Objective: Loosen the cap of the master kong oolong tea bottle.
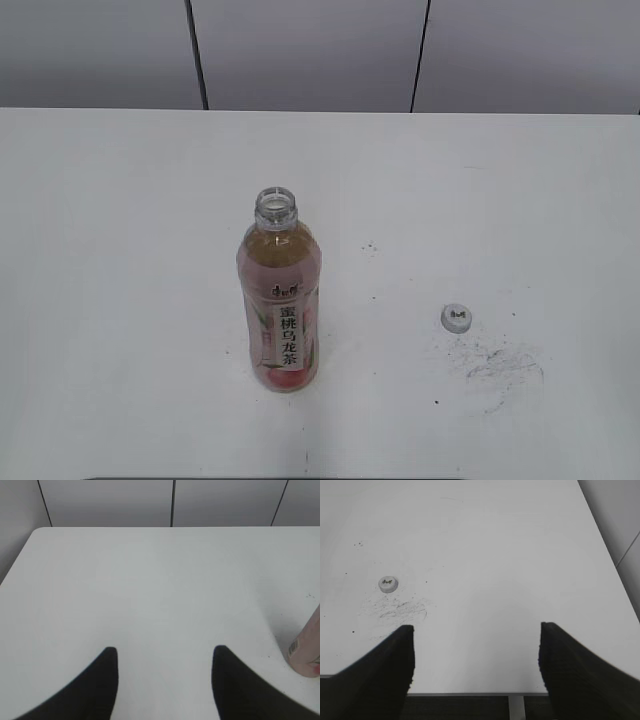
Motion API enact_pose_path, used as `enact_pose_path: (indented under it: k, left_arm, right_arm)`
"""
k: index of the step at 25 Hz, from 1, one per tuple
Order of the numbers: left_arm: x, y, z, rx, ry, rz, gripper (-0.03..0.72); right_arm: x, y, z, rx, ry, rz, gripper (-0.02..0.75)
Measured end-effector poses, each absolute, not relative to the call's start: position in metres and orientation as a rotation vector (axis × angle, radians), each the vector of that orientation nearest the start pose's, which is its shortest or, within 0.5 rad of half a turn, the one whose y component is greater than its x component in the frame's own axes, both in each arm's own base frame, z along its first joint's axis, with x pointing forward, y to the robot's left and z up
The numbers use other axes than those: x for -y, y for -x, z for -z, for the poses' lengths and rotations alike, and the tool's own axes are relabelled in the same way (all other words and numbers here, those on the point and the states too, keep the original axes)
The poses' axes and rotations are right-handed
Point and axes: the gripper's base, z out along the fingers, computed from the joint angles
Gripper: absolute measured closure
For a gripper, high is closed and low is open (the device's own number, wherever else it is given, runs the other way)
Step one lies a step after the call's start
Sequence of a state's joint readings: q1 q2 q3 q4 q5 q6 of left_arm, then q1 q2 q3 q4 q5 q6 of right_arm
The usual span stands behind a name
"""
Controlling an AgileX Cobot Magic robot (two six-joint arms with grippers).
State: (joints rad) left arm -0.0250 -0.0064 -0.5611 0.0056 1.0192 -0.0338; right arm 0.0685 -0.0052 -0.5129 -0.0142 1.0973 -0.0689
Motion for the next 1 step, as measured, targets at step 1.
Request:
enact_pose_path:
  k: [1]
  left_arm:
    - [-0.0007,0.0121,-0.2974,-1.935,0.009,0.033,0.323]
  right_arm:
    - [0.0017,0.0086,-0.2778,-2.058,0.141,0.017,0.156]
